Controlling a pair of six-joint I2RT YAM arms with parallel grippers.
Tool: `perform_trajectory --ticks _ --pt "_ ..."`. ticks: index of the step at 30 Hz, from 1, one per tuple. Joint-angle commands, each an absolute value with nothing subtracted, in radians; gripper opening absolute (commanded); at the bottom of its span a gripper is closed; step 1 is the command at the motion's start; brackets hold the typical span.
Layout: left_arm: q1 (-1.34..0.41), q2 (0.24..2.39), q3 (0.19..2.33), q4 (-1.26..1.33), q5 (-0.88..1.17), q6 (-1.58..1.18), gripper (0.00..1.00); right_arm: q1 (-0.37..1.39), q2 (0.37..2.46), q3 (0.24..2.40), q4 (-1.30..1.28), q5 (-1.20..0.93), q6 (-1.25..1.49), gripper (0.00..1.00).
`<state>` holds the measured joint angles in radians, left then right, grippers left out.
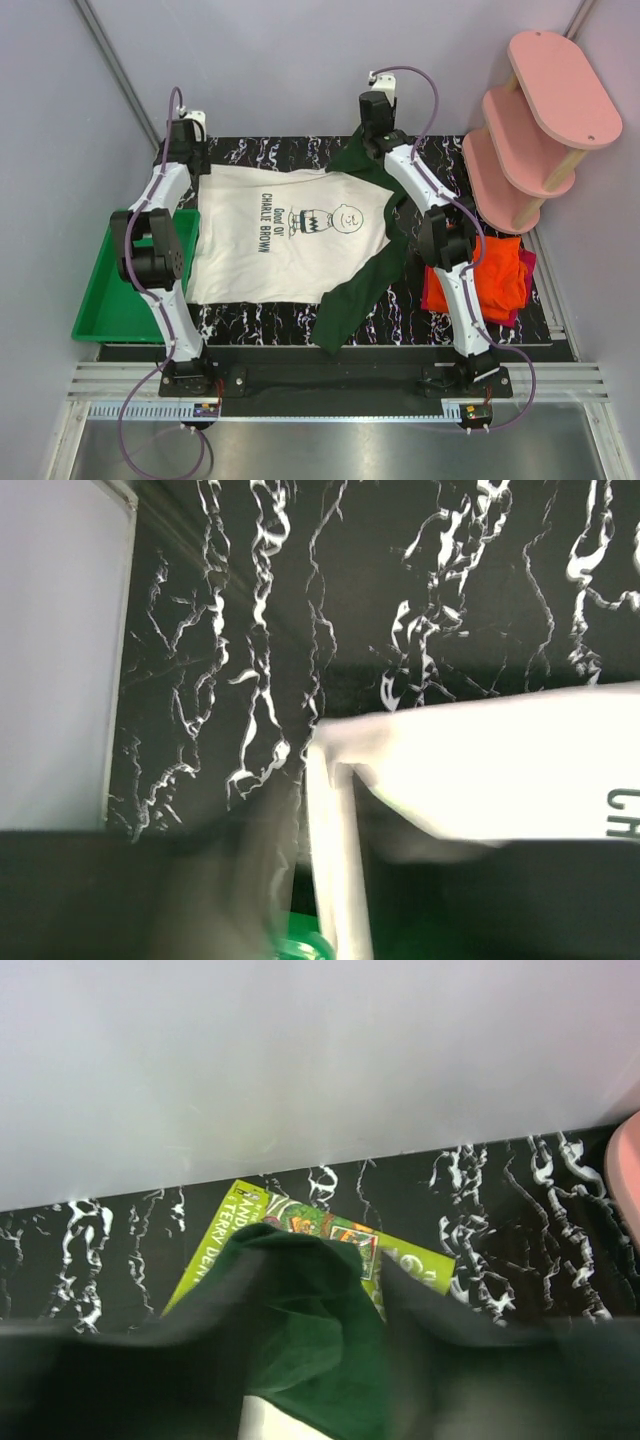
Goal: Fold and stack the t-shirts
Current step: Flatten the tshirt out
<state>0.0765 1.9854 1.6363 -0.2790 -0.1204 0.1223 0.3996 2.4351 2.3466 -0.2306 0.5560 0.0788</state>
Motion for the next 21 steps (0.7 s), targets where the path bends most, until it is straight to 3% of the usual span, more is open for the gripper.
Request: perform_trajectory --ticks 1,2,3,9,13,14,17,21 --pt "0.083 1.965 1.661 -0.244 -0.117 0.106 0.65 0.39 2.434 2.378 -0.224 0.543 0.104 0.7" --pt "0.083 1.957 1.658 -0.244 -0.117 0.101 0.77 0.393 2.419 2.378 -0.225 0.542 0.103 0.77" --pt "0.083 1.939 1.652 -0.242 -0.115 0.097 0.8 0.396 2.408 2.373 -0.232 0.54 0.101 0.87" --pt "0.083 1.83 1.554 -0.247 -0.057 0.081 0.78 0.403 2.269 2.194 -0.27 0.493 0.161 0.85" --pt "0.078 1.721 1.431 -0.261 0.047 0.066 0.76 0.403 2.203 2.002 -0.25 0.428 0.241 0.73" --pt "0.075 1.71 1.395 -0.268 0.063 0.069 0.75 0.403 2.206 1.946 -0.241 0.425 0.251 0.62" --pt "0.069 1.69 1.342 -0.29 0.115 0.072 0.74 0.403 2.229 1.902 -0.215 0.417 0.282 0.44" --pt "0.057 1.689 1.296 -0.307 0.132 0.08 0.7 0.403 2.279 1.92 -0.209 0.382 0.319 0.4"
